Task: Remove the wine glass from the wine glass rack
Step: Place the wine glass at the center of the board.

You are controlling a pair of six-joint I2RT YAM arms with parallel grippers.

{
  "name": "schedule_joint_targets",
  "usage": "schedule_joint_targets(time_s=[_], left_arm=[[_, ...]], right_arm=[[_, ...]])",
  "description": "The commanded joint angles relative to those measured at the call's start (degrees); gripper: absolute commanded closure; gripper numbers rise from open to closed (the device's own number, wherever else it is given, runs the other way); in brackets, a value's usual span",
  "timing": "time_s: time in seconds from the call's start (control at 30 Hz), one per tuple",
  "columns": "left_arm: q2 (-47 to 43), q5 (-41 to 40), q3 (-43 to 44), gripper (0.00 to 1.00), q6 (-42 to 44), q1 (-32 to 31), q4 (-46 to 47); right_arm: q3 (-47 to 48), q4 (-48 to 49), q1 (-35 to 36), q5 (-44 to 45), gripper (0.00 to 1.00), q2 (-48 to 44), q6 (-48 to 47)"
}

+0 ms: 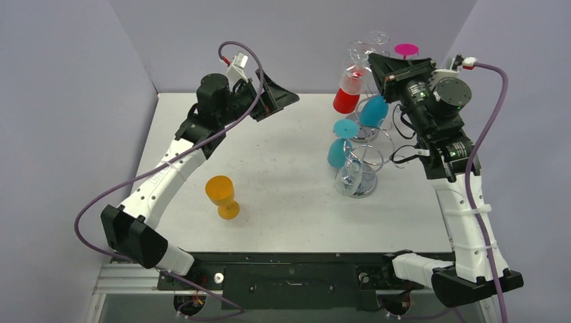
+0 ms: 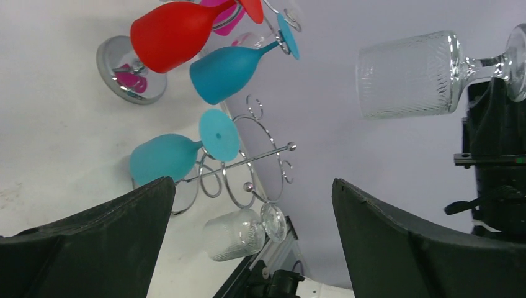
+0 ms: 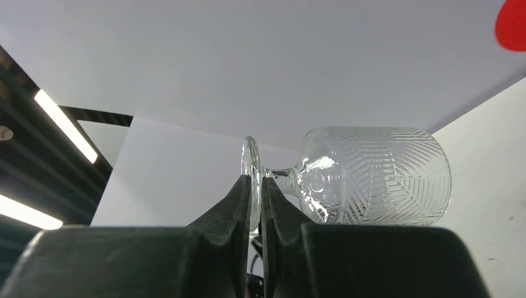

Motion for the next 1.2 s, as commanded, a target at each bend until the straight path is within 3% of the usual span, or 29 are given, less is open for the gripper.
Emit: schedule_joint_targets(time_s=[0.0,0.27,0.53,0.8,1.17], left_arm=[[-2.64,7.05,-4.52,0.04,-11.60,1.31,26.60],[-1.90,9.37,-16.08,0.04,-27.94,4.56,57.79],[0.93,8.96,-18.90,0.03,-39.90,6.68,73.39],[2.37,8.95,-20.49,0.00,-45.67,8.07,78.30],[3.36,9.55,-19.50,0.10,-49.47,9.05,83.29]], right_arm=[[0.25,13.43,6.35,6.52,1.00,1.08,4.13],[-0.01,18.71,14.63,10.04,1.00,4.98,9.28],[-0.07,23.97,19.66,10.81,1.00,7.99,12.97],[-0.79,27.28,21.69,10.21,1.00,9.00,14.70],[-1.43,30.06,22.90,8.64,1.00,10.05,16.04]])
